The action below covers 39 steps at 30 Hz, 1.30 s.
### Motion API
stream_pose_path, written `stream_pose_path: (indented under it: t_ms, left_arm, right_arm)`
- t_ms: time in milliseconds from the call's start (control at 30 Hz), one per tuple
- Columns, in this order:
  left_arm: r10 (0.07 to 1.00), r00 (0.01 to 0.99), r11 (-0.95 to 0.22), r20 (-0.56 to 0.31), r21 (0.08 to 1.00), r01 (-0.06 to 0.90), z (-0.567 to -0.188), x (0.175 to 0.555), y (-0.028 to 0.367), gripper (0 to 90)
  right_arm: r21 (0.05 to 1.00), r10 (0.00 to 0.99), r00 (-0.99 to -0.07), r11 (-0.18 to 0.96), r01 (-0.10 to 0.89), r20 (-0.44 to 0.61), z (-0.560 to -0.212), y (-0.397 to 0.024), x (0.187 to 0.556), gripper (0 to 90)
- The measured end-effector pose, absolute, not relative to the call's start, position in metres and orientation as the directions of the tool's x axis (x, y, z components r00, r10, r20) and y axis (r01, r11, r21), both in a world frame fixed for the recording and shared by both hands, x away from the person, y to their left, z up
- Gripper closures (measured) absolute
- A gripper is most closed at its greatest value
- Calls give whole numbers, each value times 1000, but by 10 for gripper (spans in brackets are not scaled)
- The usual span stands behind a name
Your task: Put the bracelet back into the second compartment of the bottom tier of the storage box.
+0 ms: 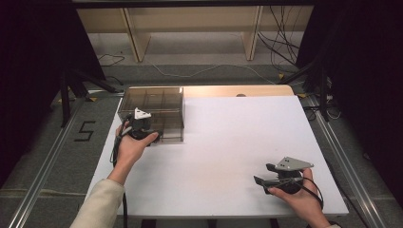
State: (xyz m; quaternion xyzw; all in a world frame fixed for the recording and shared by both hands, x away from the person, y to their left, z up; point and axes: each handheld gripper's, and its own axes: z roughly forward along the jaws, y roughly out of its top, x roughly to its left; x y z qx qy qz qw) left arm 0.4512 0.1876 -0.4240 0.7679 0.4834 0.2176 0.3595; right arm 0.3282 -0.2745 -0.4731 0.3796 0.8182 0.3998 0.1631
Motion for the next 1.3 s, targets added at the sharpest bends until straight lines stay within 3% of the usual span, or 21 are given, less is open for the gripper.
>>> stream_pose_path:
  t_ms: [867, 1300]
  left_arm:
    - [812, 584, -340, 11, 822, 458, -432, 390, 167, 342]
    - [800, 599, -352, 0, 810, 470, -450, 362, 176, 332]
  right_arm:
    - [782, 742, -669, 396, 481, 36, -472, -276, 328, 306]
    - [782, 739, -673, 397, 480, 39, -473, -275, 328, 305]
